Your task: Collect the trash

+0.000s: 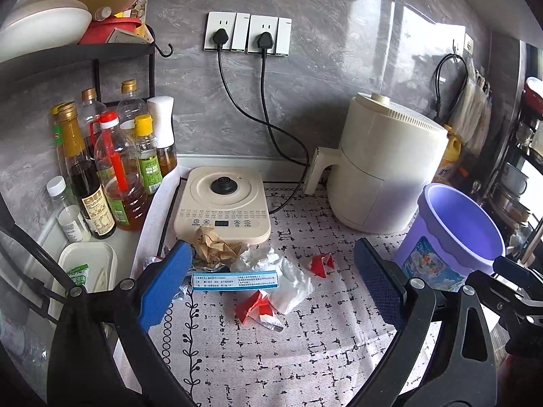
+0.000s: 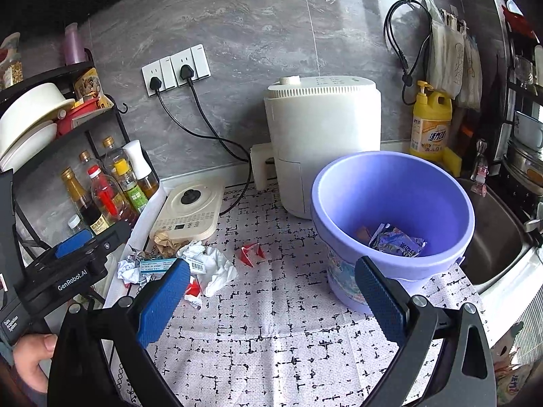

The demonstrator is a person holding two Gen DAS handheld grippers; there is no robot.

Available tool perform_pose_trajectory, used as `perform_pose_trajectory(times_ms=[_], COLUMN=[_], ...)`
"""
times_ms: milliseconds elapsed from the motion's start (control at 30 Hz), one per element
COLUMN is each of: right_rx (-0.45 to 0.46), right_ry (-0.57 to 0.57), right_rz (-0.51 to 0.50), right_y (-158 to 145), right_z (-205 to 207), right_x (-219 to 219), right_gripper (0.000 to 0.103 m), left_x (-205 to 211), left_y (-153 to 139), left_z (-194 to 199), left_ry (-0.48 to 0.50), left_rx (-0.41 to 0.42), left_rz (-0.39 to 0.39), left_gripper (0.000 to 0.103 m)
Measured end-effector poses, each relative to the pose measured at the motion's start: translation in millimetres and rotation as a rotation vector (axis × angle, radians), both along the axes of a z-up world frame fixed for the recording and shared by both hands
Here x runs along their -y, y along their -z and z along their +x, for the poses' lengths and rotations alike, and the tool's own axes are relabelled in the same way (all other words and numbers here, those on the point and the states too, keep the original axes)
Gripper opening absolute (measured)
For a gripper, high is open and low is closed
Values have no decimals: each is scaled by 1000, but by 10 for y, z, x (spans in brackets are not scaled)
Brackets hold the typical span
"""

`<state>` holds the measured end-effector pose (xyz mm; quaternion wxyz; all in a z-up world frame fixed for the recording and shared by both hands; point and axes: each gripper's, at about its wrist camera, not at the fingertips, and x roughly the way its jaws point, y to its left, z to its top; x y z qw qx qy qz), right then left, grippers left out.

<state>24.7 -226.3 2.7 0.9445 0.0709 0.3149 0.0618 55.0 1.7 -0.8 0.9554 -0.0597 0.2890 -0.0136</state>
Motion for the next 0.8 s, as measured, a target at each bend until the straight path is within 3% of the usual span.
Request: perform_pose_trajectory(times_ms=[233,300,533,700,800], right_rx=[-22,-42,-89,-112,-118], right_ry=[-119,-155,-287,-365,-412], right_rz=[9,24,60,71,71], right_y=[133,195,338,439,506], right_z=[382,493,822,1040,1161], right_x=[-219,-296,-530,-662,-754], right_gripper=[94,86,79,71,67], left_x=[-172,-228,-390,-403,-406], left_y=[108,145,248,336,421], left_z=[102,149,301,445,560], left_ry=[-78,-107,-180,-212,-226], left_rx=[-32,-56,-112,-122,-135], left_rz=[19,28,13,13,3], left_gripper=[86,81,62,59,51])
